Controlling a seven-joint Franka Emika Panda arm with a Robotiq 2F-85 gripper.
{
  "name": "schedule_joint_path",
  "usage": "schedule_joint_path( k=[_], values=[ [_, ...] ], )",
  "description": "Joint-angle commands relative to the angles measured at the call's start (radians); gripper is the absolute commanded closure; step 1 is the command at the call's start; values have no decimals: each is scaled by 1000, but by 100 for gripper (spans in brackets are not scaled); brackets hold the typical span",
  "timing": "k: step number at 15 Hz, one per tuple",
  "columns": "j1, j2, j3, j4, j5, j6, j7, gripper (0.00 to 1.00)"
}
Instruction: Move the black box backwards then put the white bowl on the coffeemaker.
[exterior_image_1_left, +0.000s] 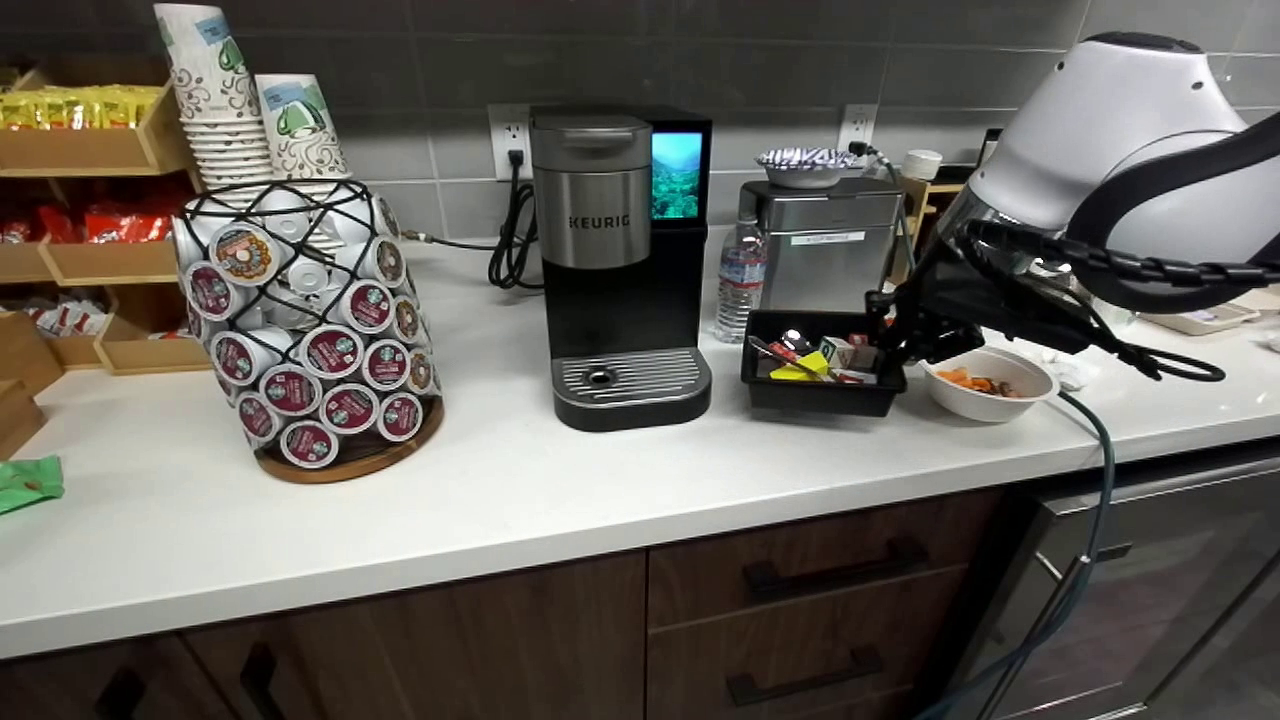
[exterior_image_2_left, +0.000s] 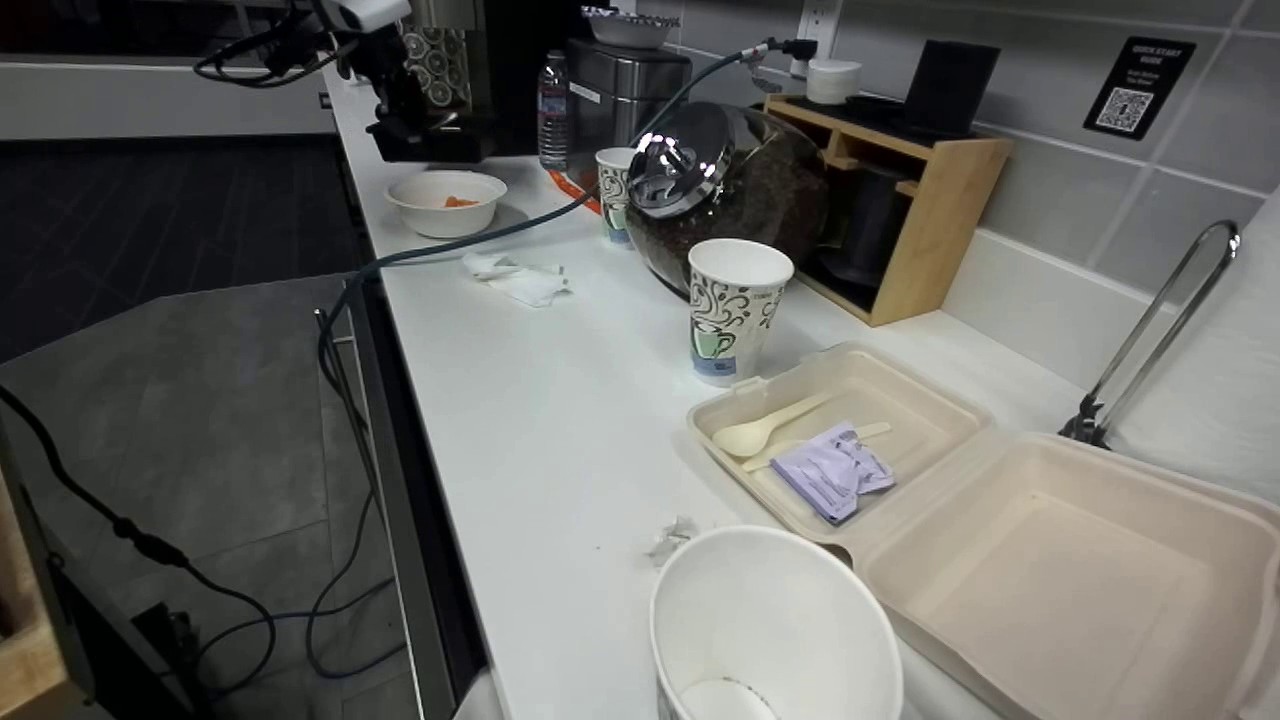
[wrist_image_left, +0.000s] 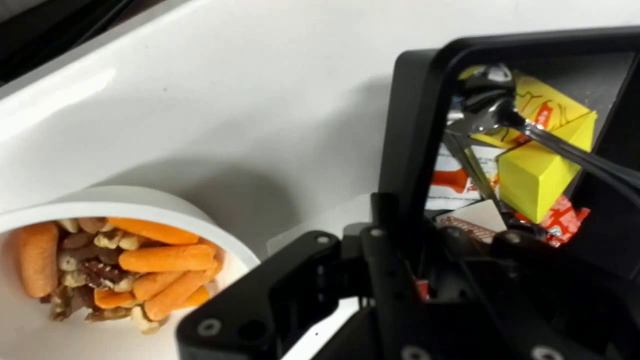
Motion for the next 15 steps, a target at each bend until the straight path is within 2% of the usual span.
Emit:
schedule_joint_path(
  k=[1, 3, 6, 12, 13, 14, 15],
  values=[
    [-58, 4, 63, 46, -39, -93, -28, 98],
    [-115, 9, 140, 68, 46, -131, -175, 98],
    [-162, 26, 194, 109, 93, -170, -311, 98],
    [-216, 62, 184, 182, 106, -225, -426, 98],
    [-197, 42, 174, 141, 76, -194, -389, 98],
    [-203, 46, 172, 146, 79, -194, -398, 92],
    [-205, 46, 170, 145, 78, -194, -398, 92]
  ],
)
